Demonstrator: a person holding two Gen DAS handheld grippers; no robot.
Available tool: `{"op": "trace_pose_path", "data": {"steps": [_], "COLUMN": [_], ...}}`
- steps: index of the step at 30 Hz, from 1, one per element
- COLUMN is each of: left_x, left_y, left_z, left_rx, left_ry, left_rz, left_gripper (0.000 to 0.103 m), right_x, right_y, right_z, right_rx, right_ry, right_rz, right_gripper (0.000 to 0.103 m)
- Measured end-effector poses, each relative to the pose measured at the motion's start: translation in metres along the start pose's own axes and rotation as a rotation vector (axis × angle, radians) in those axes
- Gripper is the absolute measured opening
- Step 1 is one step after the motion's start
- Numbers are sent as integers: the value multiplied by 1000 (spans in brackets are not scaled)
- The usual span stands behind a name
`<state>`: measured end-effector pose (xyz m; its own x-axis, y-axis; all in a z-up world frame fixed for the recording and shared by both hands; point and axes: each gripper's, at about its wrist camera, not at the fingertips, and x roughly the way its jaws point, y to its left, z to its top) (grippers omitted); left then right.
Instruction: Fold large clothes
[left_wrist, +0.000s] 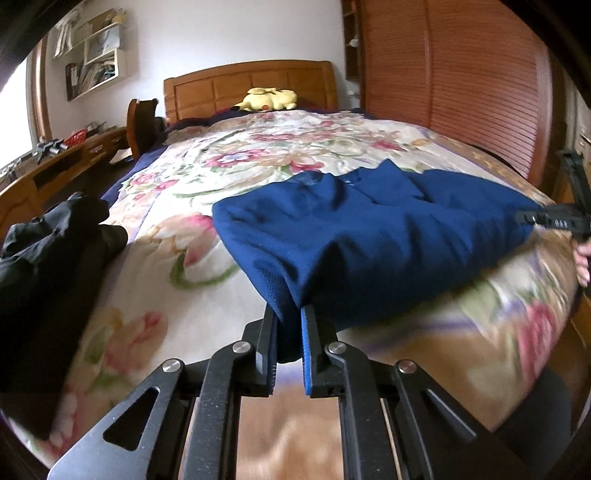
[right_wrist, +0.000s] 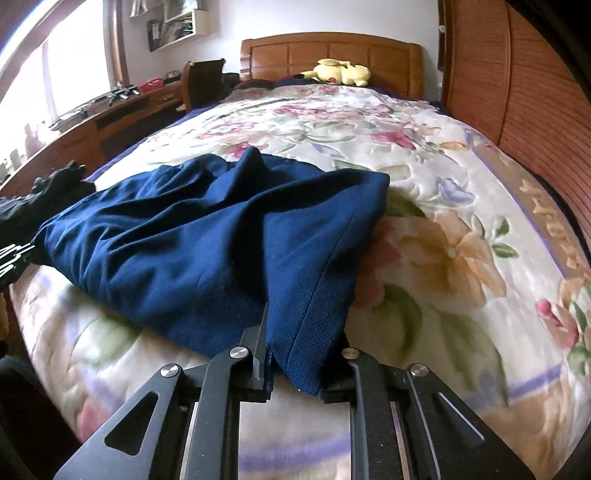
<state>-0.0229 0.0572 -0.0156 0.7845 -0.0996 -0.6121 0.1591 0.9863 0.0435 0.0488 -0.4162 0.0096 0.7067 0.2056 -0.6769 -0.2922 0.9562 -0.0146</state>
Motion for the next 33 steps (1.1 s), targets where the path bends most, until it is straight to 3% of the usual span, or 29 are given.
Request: {"op": "trace_pose_path", "data": {"steps": [8,14,22,26,30,32,33], "left_x": [-44,-50,-49,-62,-73,-78,-78], "left_y": [-18,-27,-31,-27,-24,-23,-23], "left_z": [-19,-27,-34,-41,-43,-42,-41], "left_rx": [27,22,29,-4,-38,-56,-64], "left_ry": [-14,13,43,22,-12,-29,-29], "left_rz": [25,70,118,118,102,87,73], "left_gripper": [11,11,13,21,42,46,55], "right_x": [-39,-47,-45,-51,-59,-61,-62], "right_y": [-3,-9,3,10,10,9,10], "right_z": [-43,-56,-65,-70,-69,-68,-68], "right_rx": [-20,-36,-76,-89,-94,-95,-97], "right_ry": [-31,-57,-83,-77,-73,-74,-73], "right_rz": [49,65,-3,-37,-47,-50,-53], "right_gripper": [16,17,20,23,24,25,25]}}
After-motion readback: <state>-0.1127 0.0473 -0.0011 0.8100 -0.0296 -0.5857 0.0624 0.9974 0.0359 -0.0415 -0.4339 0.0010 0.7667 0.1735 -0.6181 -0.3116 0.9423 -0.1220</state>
